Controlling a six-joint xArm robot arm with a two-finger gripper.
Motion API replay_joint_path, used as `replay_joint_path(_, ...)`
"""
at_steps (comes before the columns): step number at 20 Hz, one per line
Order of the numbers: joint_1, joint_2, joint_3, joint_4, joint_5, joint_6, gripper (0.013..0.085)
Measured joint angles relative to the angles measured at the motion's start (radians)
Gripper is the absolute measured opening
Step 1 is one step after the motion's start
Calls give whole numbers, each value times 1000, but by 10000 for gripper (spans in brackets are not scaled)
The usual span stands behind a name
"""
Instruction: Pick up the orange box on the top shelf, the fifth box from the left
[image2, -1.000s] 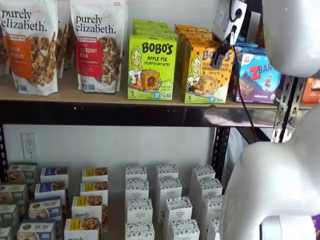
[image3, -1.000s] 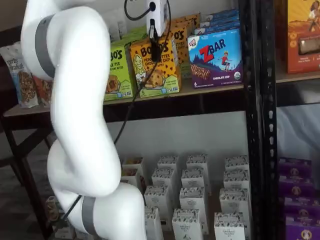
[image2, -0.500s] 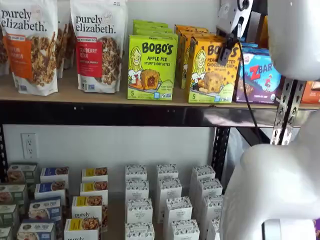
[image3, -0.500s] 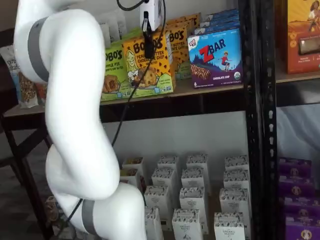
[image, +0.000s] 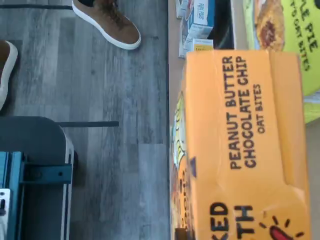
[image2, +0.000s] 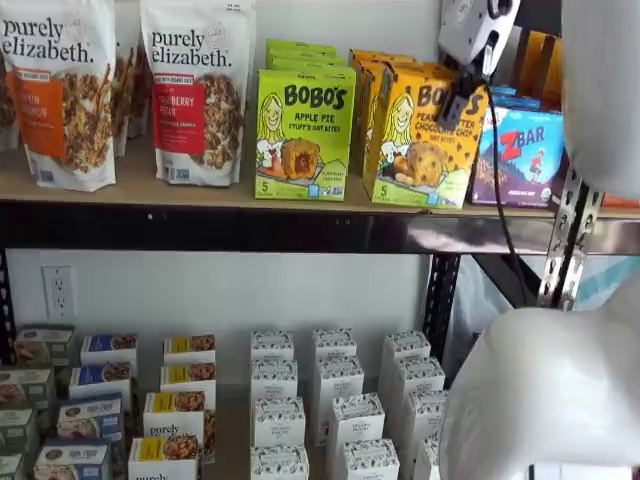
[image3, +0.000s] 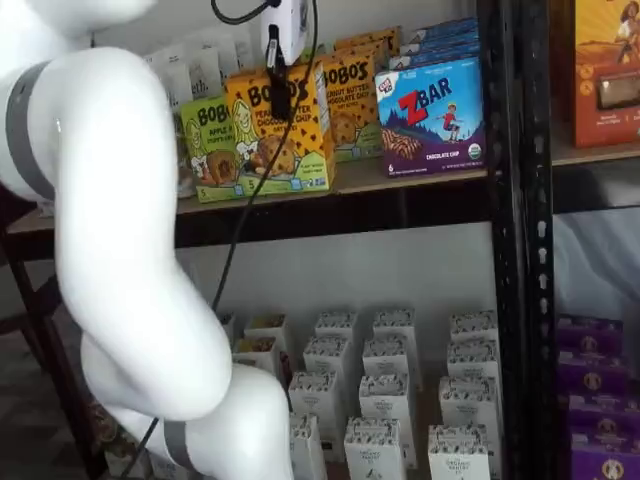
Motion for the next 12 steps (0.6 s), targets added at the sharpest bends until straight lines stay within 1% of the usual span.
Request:
replay_joint_path(7,-19,-81,66,10,36,-10,370)
replay_joint_path(12,-30,-123,94,17,75,-14,370)
